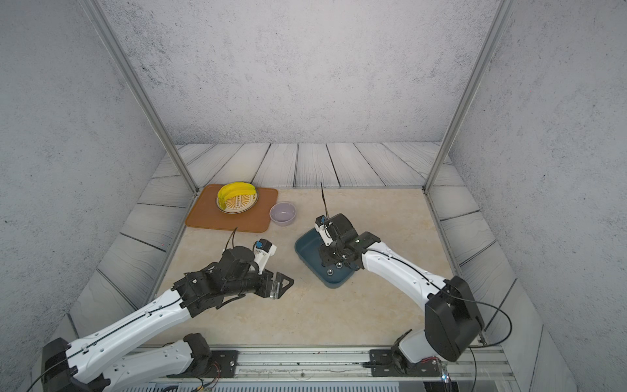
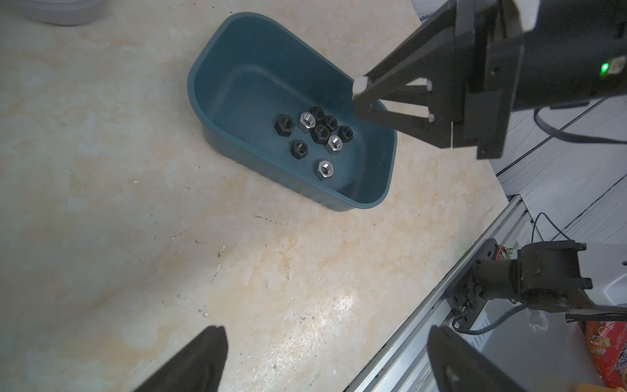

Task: Put the nuts on the desktop into the storage box
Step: Place the nut in the storage box.

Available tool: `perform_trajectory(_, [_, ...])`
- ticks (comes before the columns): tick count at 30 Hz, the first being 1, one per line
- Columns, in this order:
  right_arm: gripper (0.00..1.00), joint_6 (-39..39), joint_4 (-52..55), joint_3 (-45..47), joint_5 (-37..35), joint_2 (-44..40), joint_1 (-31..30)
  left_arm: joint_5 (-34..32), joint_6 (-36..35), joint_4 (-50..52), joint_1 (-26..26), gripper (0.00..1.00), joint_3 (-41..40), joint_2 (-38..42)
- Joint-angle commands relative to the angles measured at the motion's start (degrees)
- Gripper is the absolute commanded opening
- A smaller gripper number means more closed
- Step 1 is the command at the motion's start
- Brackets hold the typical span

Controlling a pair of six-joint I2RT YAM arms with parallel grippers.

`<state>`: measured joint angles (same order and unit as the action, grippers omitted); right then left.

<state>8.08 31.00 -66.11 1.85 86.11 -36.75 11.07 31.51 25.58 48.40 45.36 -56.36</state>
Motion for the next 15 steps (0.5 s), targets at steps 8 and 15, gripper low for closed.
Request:
perform_trajectory(8, [0.08, -3.1, 9.0, -10.0, -8.7, 12.5, 1.0, 1.8, -3.3, 1.8, 0.2, 0.98, -0.8, -1.7])
perform_trajectory(15, [0.07, -4.1, 8.7, -13.4, -13.2, 18.5, 1.1, 0.9, -2.8, 2.4, 0.2, 0.98, -1.3, -2.3])
